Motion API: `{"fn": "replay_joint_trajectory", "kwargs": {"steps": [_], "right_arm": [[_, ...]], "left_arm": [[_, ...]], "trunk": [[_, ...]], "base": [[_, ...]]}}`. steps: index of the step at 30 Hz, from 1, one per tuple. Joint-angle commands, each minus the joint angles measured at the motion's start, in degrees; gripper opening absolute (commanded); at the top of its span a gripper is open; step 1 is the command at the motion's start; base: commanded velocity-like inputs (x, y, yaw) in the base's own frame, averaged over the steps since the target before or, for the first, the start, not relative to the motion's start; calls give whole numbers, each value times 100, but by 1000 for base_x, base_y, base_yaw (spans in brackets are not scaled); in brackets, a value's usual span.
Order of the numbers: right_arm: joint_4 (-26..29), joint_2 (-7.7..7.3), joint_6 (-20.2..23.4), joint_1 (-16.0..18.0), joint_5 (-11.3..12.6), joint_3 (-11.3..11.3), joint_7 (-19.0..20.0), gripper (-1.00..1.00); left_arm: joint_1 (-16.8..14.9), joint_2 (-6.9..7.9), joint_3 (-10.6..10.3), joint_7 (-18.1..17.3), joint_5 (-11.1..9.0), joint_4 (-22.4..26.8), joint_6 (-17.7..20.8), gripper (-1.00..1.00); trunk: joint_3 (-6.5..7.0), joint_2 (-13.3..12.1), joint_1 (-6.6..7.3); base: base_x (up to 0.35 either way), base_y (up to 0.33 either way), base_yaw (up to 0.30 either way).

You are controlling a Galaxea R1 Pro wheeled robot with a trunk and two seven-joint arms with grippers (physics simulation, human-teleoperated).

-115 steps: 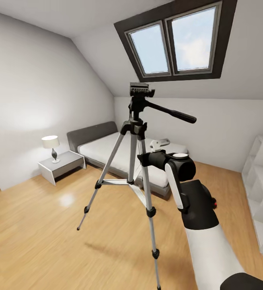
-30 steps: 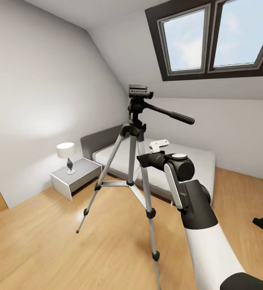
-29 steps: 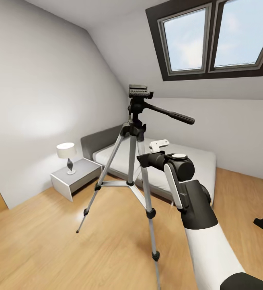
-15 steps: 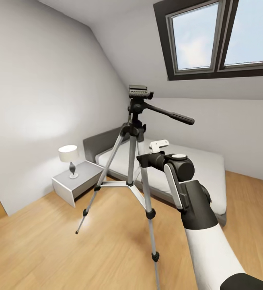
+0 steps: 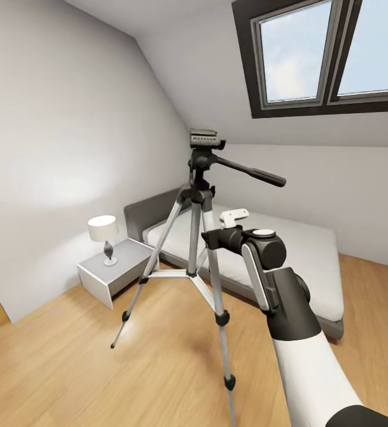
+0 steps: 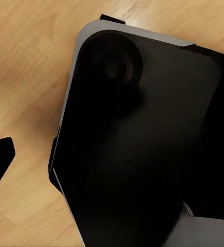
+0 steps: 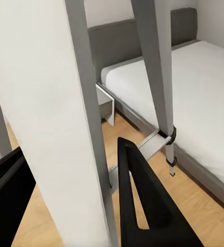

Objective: Attach the digital camera to the camera tripod in the bedroom.

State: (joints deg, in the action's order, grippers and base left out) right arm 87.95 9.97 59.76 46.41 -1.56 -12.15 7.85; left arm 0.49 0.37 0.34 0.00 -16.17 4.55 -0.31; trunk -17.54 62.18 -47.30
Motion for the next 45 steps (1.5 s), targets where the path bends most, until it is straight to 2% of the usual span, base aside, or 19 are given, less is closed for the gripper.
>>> {"fn": "replay_joint_trajectory", "kwargs": {"steps": [1, 12, 22, 28, 41, 45], "right_arm": [[-7, 3, 24, 5, -13, 2, 24, -100], [-353, 3, 24, 0, -5, 2, 26, -100], [-442, 3, 22, 53, -57, 2, 6, -100], [-560, 3, -459, 66, -59, 2, 11, -100], [-1019, 3, -694, 69, -69, 2, -22, -100], [-1318, 3, -985, 69, -70, 3, -22, -100]], "left_arm": [[4, 0, 1, 0, -26, 11, -3, 100], [4, -2, 1, 0, -25, 11, -4, 100], [4, -2, 1, 0, -19, 11, -4, 100], [4, -2, 1, 0, -18, 11, -4, 100], [4, -2, 1, 0, -18, 11, -4, 100], [4, -2, 2, 0, -18, 11, -4, 100]], "trunk": [[-5, 4, -1], [-5, 4, -1], [-5, 4, -1], [-5, 4, -1], [-5, 4, -1], [-5, 4, -1]], "base": [[13, 11, 0], [4, 3, 0], [0, 0, 0], [0, 0, 0], [0, 0, 0], [0, 0, 0]]}}
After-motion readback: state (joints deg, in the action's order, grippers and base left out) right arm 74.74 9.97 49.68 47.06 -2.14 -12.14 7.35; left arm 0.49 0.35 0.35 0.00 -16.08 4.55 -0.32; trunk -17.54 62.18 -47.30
